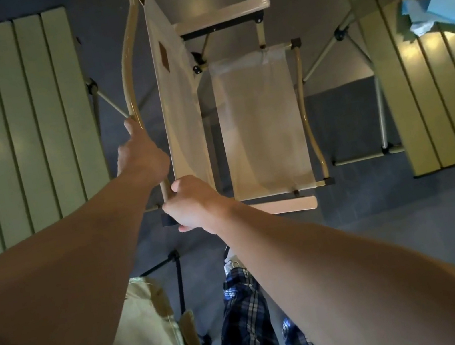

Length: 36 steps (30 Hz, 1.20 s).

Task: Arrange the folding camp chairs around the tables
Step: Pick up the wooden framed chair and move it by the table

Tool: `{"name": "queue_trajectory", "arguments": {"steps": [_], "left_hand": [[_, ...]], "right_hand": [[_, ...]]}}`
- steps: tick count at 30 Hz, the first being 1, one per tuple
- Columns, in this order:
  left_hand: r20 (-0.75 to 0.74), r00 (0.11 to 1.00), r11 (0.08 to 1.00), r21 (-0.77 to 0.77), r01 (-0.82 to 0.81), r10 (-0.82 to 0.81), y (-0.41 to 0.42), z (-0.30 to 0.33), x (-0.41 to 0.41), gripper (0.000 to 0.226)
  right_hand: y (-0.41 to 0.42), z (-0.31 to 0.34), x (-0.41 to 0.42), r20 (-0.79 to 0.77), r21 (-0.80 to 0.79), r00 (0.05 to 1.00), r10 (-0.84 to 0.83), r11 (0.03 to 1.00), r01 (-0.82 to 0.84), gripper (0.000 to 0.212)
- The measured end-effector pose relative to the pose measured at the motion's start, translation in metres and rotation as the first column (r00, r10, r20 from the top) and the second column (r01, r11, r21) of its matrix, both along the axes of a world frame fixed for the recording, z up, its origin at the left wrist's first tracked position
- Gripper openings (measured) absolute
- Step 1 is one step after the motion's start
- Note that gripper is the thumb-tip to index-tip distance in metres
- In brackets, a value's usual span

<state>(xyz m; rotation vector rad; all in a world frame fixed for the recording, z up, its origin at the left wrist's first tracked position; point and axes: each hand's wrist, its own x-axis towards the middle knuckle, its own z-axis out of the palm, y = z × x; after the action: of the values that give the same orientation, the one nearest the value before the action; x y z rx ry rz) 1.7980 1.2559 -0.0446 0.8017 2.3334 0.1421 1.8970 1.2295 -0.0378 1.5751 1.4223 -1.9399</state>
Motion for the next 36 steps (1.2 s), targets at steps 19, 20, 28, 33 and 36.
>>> {"name": "queue_trajectory", "arguments": {"steps": [19,20,28,33,36], "left_hand": [[-0.081,0.931,0.914,-0.235,0.330,-0.357,0.011,0.043,0.008,0.019],[-0.075,0.900,0.880,-0.257,0.398,-0.429,0.014,0.049,0.017,0.026],[0.068,0.646,0.637,-0.112,0.763,-0.761,0.036,0.144,0.155,0.029],[0.136,0.515,0.532,0.166,0.830,-0.846,0.013,0.216,0.318,0.022],[0.165,0.359,0.391,0.250,0.886,-0.919,-0.038,0.245,0.439,0.023]], "right_hand": [[0.019,0.059,0.025,0.036,0.111,0.990,-0.140,0.985,0.135,0.034],[0.021,0.065,0.034,0.034,0.129,0.987,-0.159,0.980,0.154,0.036],[0.022,0.154,0.165,0.003,0.190,0.852,-0.524,0.837,0.514,0.032],[-0.026,0.233,0.330,-0.008,0.375,0.754,-0.657,0.697,0.611,0.019],[-0.106,0.275,0.454,-0.072,0.466,0.523,-0.849,0.435,0.771,0.015]]}}
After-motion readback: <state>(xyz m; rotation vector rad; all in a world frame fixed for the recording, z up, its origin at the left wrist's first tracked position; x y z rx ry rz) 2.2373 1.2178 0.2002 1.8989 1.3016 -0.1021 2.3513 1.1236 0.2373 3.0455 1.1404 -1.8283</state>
